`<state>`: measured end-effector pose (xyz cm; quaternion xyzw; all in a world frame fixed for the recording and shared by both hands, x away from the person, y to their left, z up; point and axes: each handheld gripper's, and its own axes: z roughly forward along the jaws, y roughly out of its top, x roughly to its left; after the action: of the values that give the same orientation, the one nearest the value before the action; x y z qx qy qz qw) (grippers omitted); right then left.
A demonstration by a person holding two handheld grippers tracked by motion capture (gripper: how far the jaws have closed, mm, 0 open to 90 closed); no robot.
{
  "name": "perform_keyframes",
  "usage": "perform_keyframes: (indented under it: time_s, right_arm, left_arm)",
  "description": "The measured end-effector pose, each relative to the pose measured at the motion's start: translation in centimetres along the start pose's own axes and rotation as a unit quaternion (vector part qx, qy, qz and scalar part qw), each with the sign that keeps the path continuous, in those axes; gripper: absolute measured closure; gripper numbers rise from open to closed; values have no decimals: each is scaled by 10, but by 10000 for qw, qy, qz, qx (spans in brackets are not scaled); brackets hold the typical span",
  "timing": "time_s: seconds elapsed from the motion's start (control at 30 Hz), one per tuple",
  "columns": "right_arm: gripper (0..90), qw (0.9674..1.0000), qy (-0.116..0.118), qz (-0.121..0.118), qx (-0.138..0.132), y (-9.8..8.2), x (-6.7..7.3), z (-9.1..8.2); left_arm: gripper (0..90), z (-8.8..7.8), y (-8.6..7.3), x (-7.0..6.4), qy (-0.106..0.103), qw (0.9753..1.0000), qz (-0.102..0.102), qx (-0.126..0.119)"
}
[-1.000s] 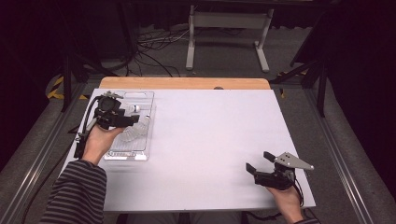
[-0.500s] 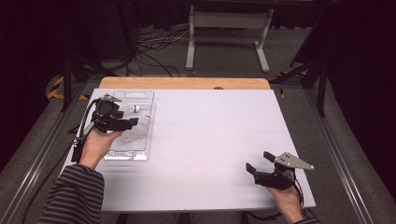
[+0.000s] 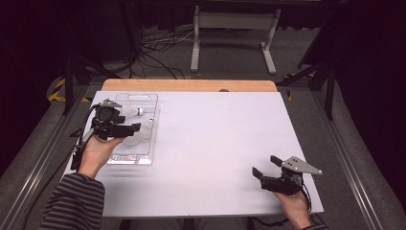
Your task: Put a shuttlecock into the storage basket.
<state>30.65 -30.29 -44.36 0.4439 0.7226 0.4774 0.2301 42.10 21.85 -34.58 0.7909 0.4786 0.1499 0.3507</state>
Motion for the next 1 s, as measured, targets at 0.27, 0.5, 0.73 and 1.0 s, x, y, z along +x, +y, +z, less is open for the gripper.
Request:
perform_keyframes:
  time_s: [0.27,0.5,0.73,1.0]
  right_arm:
    - [122,10000,-7,-5,-4,0,0,0]
    - [121,10000,-8,-6,-5,0,0,0]
    - [122,10000,-6,-8,1,0,0,0]
    - [121,10000,-2,-2,4,0,0,0]
  left_arm:
    - [321,-4,-5,0,-4,10000,-23,-60]
    - [319,-9,-10,-1,-21,9999,-32,-121]
    - [310,-12,-14,-1,-1,9998,-37,-188]
    - [310,-15,-20,0,-25,9997,-49,-239]
